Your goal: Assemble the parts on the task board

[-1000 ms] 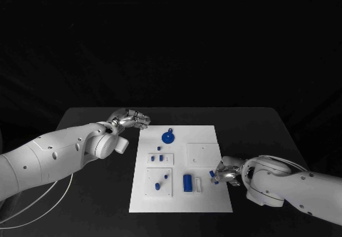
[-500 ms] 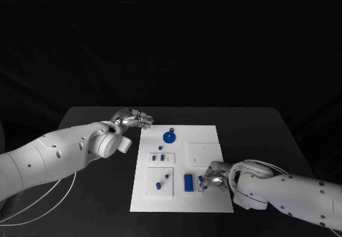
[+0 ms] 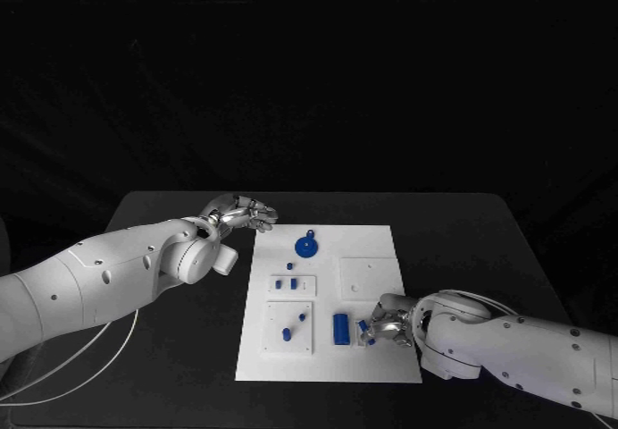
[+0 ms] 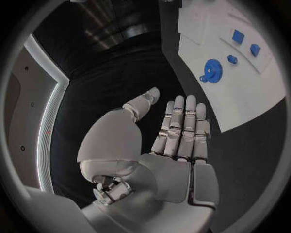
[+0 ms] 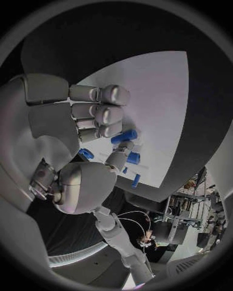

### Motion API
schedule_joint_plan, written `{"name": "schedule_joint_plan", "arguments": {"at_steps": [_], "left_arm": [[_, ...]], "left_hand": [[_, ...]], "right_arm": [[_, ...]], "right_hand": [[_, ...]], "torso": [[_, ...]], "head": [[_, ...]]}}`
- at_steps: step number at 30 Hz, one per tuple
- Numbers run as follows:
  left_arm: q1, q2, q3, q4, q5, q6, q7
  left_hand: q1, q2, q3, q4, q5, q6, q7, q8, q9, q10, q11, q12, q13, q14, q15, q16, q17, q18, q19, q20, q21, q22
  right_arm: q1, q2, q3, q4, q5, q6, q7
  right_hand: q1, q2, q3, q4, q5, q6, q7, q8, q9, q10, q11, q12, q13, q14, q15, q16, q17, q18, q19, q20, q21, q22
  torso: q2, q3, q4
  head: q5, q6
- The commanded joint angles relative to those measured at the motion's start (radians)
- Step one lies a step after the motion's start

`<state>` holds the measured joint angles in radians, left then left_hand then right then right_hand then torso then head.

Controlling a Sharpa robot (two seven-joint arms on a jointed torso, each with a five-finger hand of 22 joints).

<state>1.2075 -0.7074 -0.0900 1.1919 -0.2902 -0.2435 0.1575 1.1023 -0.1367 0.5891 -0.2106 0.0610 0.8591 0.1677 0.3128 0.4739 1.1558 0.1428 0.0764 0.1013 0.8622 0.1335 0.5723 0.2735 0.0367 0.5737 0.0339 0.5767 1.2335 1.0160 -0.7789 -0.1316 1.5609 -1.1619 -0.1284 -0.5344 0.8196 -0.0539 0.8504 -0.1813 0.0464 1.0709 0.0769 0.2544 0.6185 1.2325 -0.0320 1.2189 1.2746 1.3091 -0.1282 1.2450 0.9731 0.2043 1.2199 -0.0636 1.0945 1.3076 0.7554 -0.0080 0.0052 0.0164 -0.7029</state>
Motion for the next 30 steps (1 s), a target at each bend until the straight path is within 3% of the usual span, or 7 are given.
{"name": "schedule_joint_plan", "arguments": {"at_steps": [1,15,25,30], "left_arm": [[0.001,0.000,0.000,0.003,0.004,0.013,0.005],[0.001,-0.001,0.000,0.003,0.004,0.014,0.004],[0.001,-0.002,0.000,0.003,0.004,0.014,0.003],[0.001,-0.002,0.000,0.003,0.004,0.013,0.003]], "left_hand": [[-0.010,0.002,-0.003,0.005,-0.005,-0.007,-0.002,0.004,-0.001,-0.004,-0.001,0.000,-0.002,0.005,0.004,-0.005,0.002,-0.003,0.000,0.003,-0.005,0.001],[-0.012,0.002,-0.004,0.008,-0.005,-0.007,-0.002,0.004,-0.001,-0.004,-0.001,0.000,-0.002,0.006,0.004,-0.006,0.004,-0.003,0.000,0.003,-0.006,0.002],[-0.013,0.002,-0.004,0.009,-0.005,-0.007,-0.002,0.004,-0.001,-0.004,-0.001,0.000,-0.002,0.006,0.004,-0.007,0.005,-0.003,0.000,0.003,-0.007,0.002],[-0.013,0.002,-0.004,0.009,-0.005,-0.007,-0.002,0.004,-0.001,-0.004,-0.001,0.000,-0.002,0.005,0.004,-0.007,0.005,-0.003,0.000,0.003,-0.007,0.002]], "right_arm": [[-0.002,0.005,-0.001,-0.002,-0.009,0.032,-0.008],[-0.002,0.014,-0.001,-0.008,0.001,0.012,-0.006],[-0.002,0.019,-0.001,-0.006,0.020,0.006,0.013],[-0.002,0.019,-0.001,-0.004,0.026,0.008,0.021]], "right_hand": [[0.000,0.011,0.000,-0.008,0.003,0.008,0.002,0.006,-0.001,0.002,0.001,-0.005,-0.001,0.001,-0.007,-0.005,-0.001,0.057,-0.001,0.005,0.004,0.016],[-0.022,0.004,-0.010,-0.006,0.003,0.009,0.003,0.005,-0.003,0.001,0.002,-0.006,-0.001,0.001,-0.006,-0.005,-0.002,0.057,-0.002,0.007,0.004,0.015],[-0.155,-0.111,-0.134,0.037,0.002,0.005,0.004,0.002,-0.008,-0.006,0.003,-0.013,-0.004,0.001,-0.006,-0.005,-0.002,0.057,0.000,0.009,0.004,0.013],[-0.166,-0.138,-0.153,0.046,0.003,0.005,0.002,0.002,-0.009,-0.007,0.001,-0.014,-0.004,0.001,-0.008,-0.005,-0.002,0.057,0.000,0.003,0.002,0.012]], "torso": [[0.000,-0.0008,-0.0011],[0.000,-0.0006,-0.0007],[0.000,0.0006,-0.0012],[0.000,0.0008,-0.0014]], "head": [[0.000,-0.001],[0.002,-0.002],[0.003,-0.002],[0.005,-0.003]]}}
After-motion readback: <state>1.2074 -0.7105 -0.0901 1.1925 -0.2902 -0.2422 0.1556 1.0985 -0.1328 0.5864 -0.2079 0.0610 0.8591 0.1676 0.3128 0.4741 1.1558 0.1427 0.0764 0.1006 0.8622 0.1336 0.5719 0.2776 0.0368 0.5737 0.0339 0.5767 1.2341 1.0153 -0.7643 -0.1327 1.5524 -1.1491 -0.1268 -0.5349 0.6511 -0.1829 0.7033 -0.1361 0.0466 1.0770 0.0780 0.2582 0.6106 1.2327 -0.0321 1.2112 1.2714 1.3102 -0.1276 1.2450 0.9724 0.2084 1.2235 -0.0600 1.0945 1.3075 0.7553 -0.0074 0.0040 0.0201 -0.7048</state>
